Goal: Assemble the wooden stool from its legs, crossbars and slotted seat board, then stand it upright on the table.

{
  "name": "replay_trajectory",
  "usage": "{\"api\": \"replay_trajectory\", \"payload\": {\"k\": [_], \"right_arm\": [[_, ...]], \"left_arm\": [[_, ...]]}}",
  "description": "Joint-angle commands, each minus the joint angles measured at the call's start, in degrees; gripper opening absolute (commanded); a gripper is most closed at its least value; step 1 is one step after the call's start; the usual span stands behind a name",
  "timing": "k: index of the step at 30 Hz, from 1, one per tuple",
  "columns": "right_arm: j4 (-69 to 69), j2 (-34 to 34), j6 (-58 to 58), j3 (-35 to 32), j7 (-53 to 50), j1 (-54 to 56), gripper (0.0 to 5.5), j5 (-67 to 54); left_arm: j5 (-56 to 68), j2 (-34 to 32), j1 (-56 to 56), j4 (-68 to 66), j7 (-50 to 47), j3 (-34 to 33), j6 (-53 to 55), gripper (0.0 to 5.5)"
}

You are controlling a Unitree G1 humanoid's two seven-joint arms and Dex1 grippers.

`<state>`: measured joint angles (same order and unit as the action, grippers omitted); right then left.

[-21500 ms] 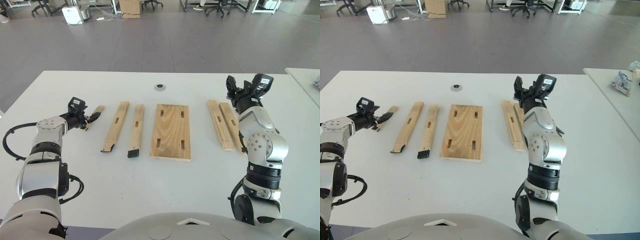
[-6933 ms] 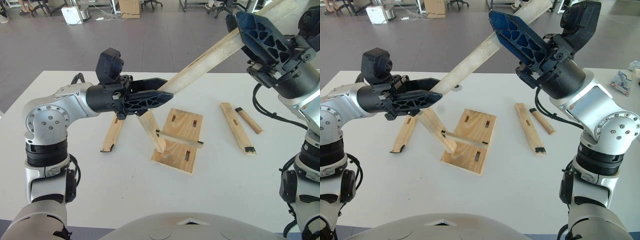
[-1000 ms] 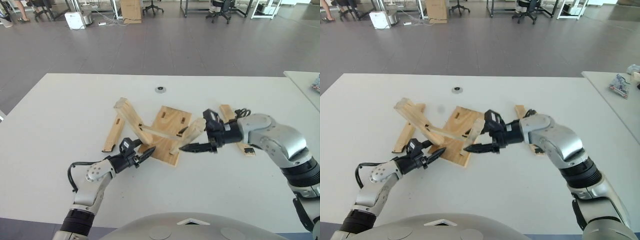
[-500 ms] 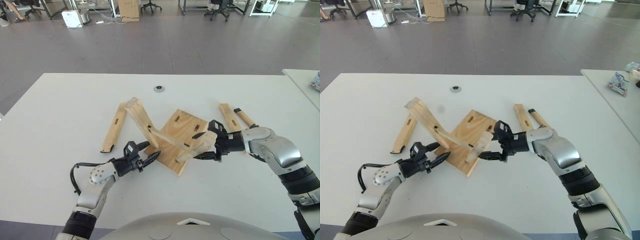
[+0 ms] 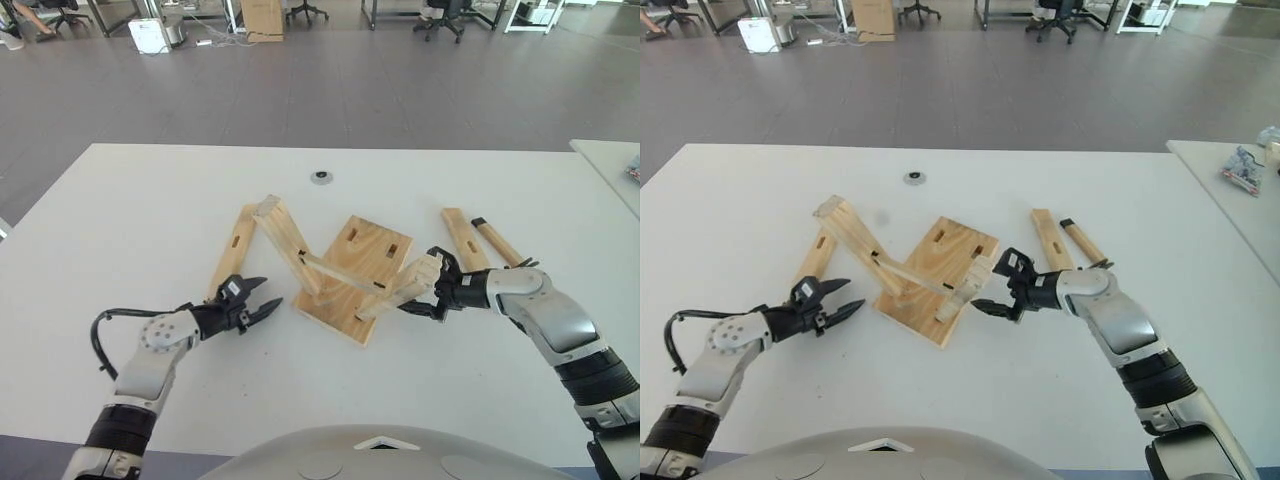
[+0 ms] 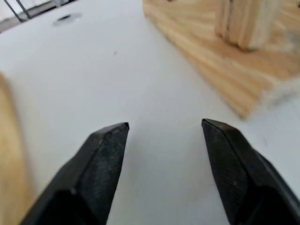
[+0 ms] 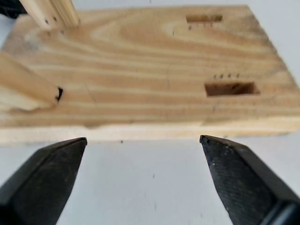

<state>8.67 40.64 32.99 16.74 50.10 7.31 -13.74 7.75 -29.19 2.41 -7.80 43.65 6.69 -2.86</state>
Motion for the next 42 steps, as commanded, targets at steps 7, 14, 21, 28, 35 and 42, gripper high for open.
{"api": "replay_trajectory", "payload": {"k": [7, 14, 21, 28, 35, 42], "right_arm": [[13.5, -15.9, 12.8, 9.6, -8.4, -2.5, 4.51, -2.7], [4.7, -8.2, 12.2, -1.3, -5.1, 4.1, 4.51, -3.8], [-23.9, -10.3, -4.9, -1.9, -7.9, 23.9, 4.51, 7.0], [-61.4, -19.2, -27.8, -0.6, -23.6, 38.6, 4.51, 19.3], [-76.5, -20.7, -39.4, -3.5, -14.7, 41.3, 4.51, 19.6], [-80.2, -20.8, -42.6, -6.9, -11.8, 40.4, 4.51, 19.7]], "left_arm": [[-1.5, -2.1, 5.8, -3.6, -2.7, -4.3, -1.3, 2.87], [0.0, -1.5, 6.0, -2.0, -2.7, -5.0, -0.7, 2.87], [-0.1, -2.1, 4.9, -1.1, -2.4, -5.3, -0.1, 2.87], [-1.7, -6.0, 4.6, 1.6, -0.8, -5.4, 1.1, 2.87], [0.1, -7.7, 4.9, 4.5, 2.6, -5.7, 3.5, 2.87], [2.6, -17.0, 10.5, 8.7, 13.4, -7.6, 4.3, 2.87]]}}
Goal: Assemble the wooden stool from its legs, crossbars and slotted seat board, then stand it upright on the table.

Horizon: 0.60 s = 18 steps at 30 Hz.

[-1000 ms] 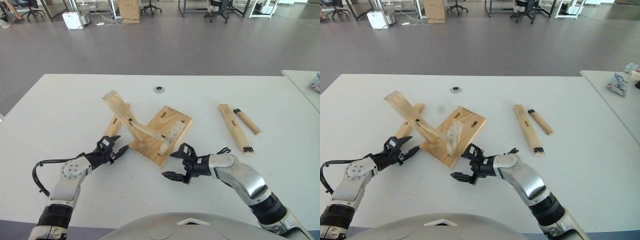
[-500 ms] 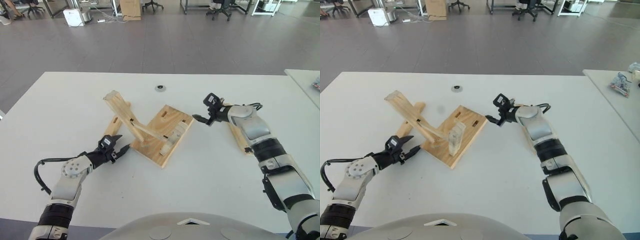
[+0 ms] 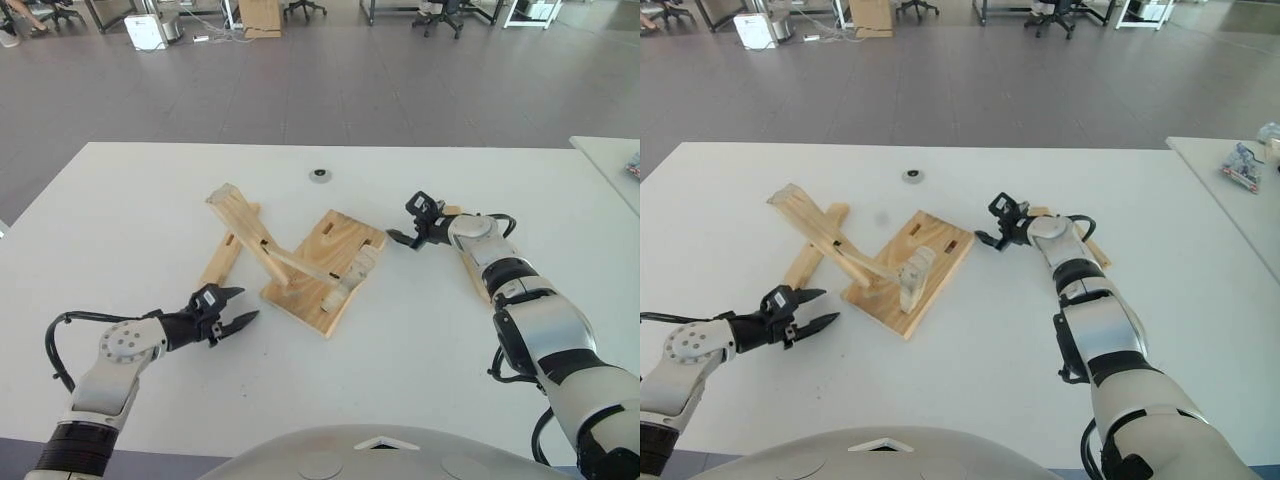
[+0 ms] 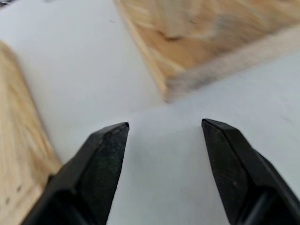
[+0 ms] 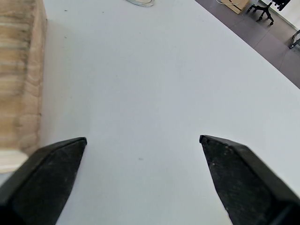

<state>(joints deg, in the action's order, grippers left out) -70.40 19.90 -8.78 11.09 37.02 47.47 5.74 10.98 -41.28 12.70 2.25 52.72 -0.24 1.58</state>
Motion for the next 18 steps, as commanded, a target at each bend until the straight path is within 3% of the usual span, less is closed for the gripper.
{"api": "replay_trajectory", "payload": {"k": [1, 4, 9, 12, 15, 18], "right_arm": [[-1.1, -0.4, -1.5, -1.8, 2.6, -0.1, 4.51, -0.3], [-0.3, -0.9, -3.2, -3.4, 9.3, -1.1, 4.51, -2.0], [-1.0, -1.2, -4.3, -5.1, 10.4, -0.5, 4.51, -1.8], [1.4, -0.2, -4.9, -4.3, 19.0, -1.8, 4.51, -1.9], [13.0, 2.0, -3.8, -1.1, 32.5, -8.2, 4.51, -3.0], [19.0, 5.2, -1.4, -0.9, 35.5, -11.4, 4.51, -3.4]], "left_arm": [[-0.6, -5.0, -0.6, -1.6, 4.9, -0.3, -0.3, 2.87], [-1.4, -0.2, -7.1, -3.0, 3.4, 3.6, 0.7, 2.87], [-2.7, 9.3, -17.9, -12.2, 0.4, 7.8, 0.2, 2.87], [-3.7, 9.7, -18.0, -13.8, 0.3, 8.1, -1.2, 2.87], [-3.5, 9.1, -17.6, -14.5, 0.3, 7.2, -2.0, 2.87], [-3.0, 8.5, -16.4, -14.5, 0.1, 6.4, -2.1, 2.87]]}}
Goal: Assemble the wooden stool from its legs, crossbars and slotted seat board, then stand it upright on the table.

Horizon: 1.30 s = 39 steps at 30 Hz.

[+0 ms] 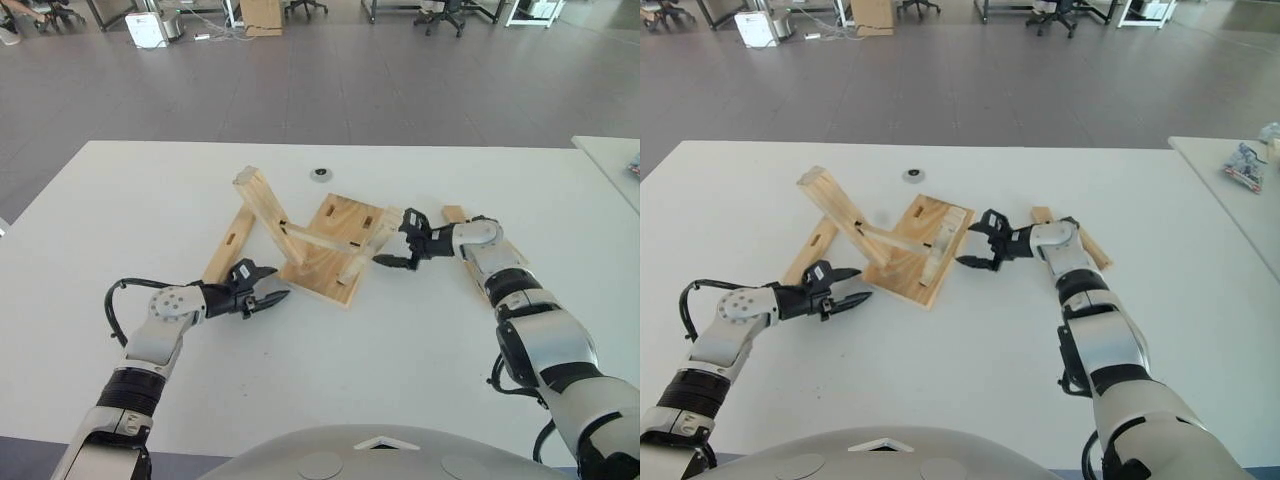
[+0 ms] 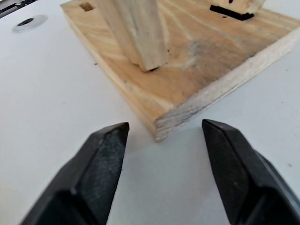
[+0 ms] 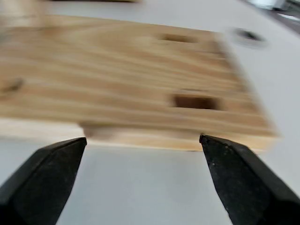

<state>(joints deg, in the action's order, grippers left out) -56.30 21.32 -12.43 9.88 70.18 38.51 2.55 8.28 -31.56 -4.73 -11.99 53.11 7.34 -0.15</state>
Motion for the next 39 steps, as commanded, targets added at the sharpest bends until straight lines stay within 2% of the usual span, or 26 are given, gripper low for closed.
{"api": "replay_trajectory", "payload": {"k": [1, 7, 14, 18, 23, 26, 31, 36, 39], "right_arm": [[4.9, 4.8, 3.0, -0.4, 1.6, -2.0, 4.51, -0.2], [10.9, 5.0, 7.1, -0.3, 1.2, -4.5, 4.51, -1.2], [22.1, 3.5, 12.1, 0.9, -1.3, -11.5, 4.51, -1.7], [30.0, 1.9, 15.9, 2.2, -6.7, -17.1, 4.51, -1.1], [36.6, -0.9, 21.5, 0.7, -17.9, -22.3, 4.51, -1.6], [44.7, -1.8, 26.1, 0.8, -21.0, -27.7, 4.51, -3.2], [51.5, -0.8, 30.9, 0.2, -24.2, -31.3, 4.51, -4.3], [46.7, 1.9, 30.6, -3.5, -25.4, -27.5, 4.51, -5.3], [43.1, 3.0, 29.5, -4.8, -25.7, -24.1, 4.51, -5.6]], "left_arm": [[-0.3, -1.3, 1.3, -0.3, -0.2, -1.4, -0.5, 2.87], [-1.0, -2.0, -0.3, -1.9, 1.0, -1.3, -1.6, 2.87], [-4.7, -9.4, -9.3, -8.3, 1.9, -3.7, -5.9, 2.87], [-6.9, -4.5, -12.7, -12.6, 0.6, 0.0, -8.8, 2.87], [-7.7, 0.9, -6.4, -10.8, -0.1, 4.4, -9.9, 2.87], [-8.1, 2.1, -5.4, -10.7, -0.7, 5.6, -10.5, 2.87], [-7.3, 3.5, -2.8, -4.3, 0.4, 8.1, -9.2, 2.87], [-5.5, 6.8, 0.4, 12.4, 1.8, 15.9, -1.9, 2.87], [-4.5, 7.3, 1.6, 18.8, 1.6, 17.6, 3.2, 2.87]]}}
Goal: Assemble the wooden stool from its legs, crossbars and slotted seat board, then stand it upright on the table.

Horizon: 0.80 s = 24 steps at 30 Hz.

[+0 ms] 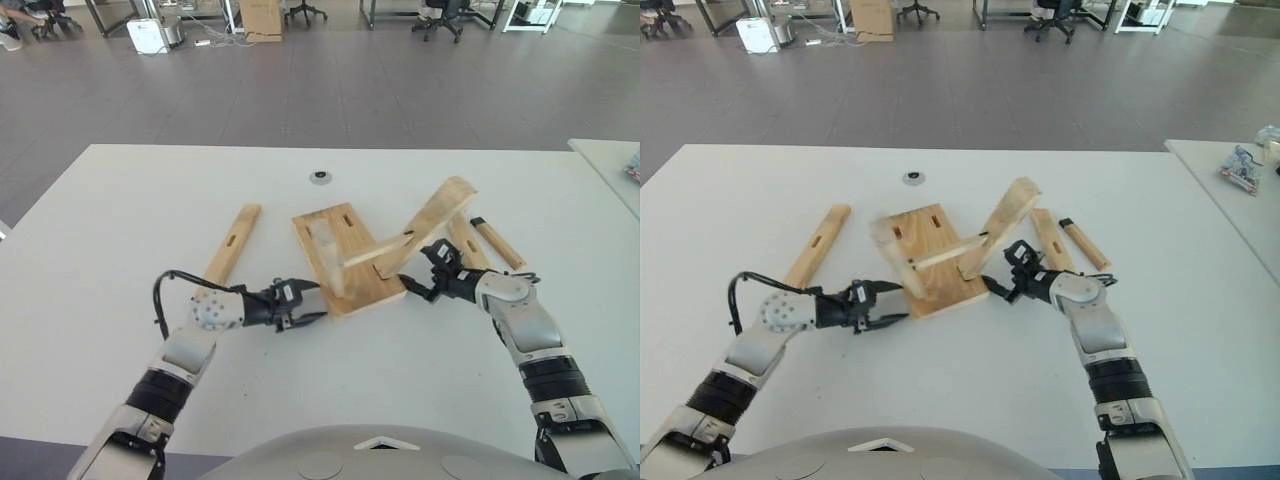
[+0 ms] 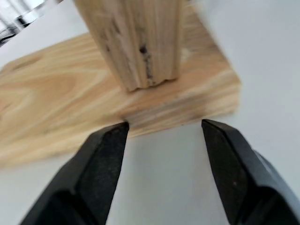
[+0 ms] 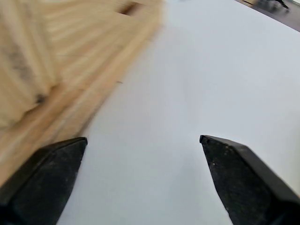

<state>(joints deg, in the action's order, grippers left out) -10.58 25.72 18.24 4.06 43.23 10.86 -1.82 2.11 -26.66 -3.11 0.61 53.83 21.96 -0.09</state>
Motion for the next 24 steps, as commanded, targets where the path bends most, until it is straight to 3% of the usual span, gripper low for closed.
{"api": "replay_trajectory", "payload": {"k": [1, 4, 7, 10, 13, 19, 24], "right_arm": [[-3.8, -1.0, -1.7, 0.7, 1.3, 4.6, 4.51, -1.3], [-7.1, 0.9, -3.1, -0.5, 1.3, 6.8, 4.51, -1.0], [-10.2, 4.4, -4.4, -2.5, 0.8, 6.7, 4.51, -0.5], [-10.6, 7.2, -5.3, -3.2, 0.7, 4.7, 4.51, 0.3], [-4.3, 8.6, -3.5, -2.2, 3.2, 0.6, 4.51, -0.8], [14.5, 14.7, 3.5, 1.1, 11.6, -10.0, 4.51, -3.6], [21.7, 15.8, 8.2, 3.8, 14.0, -11.0, 4.51, -5.7]], "left_arm": [[1.9, 2.1, -0.3, 6.6, 0.8, 2.5, 4.1, 2.87], [3.2, -1.5, -0.1, 7.2, 1.1, -1.8, 5.6, 2.87], [5.1, -9.1, -0.4, 5.9, 3.6, -9.3, 4.8, 2.87], [4.1, -13.8, -8.2, -3.1, 5.5, -13.6, 0.7, 2.87], [-1.4, -12.5, -20.7, -19.9, 3.9, -12.0, -7.8, 2.87], [-14.8, -6.9, -41.7, -57.8, -8.4, -6.0, -23.7, 2.87], [-27.0, -3.7, -47.8, -72.8, -20.9, 1.9, -27.7, 2.87]]}}
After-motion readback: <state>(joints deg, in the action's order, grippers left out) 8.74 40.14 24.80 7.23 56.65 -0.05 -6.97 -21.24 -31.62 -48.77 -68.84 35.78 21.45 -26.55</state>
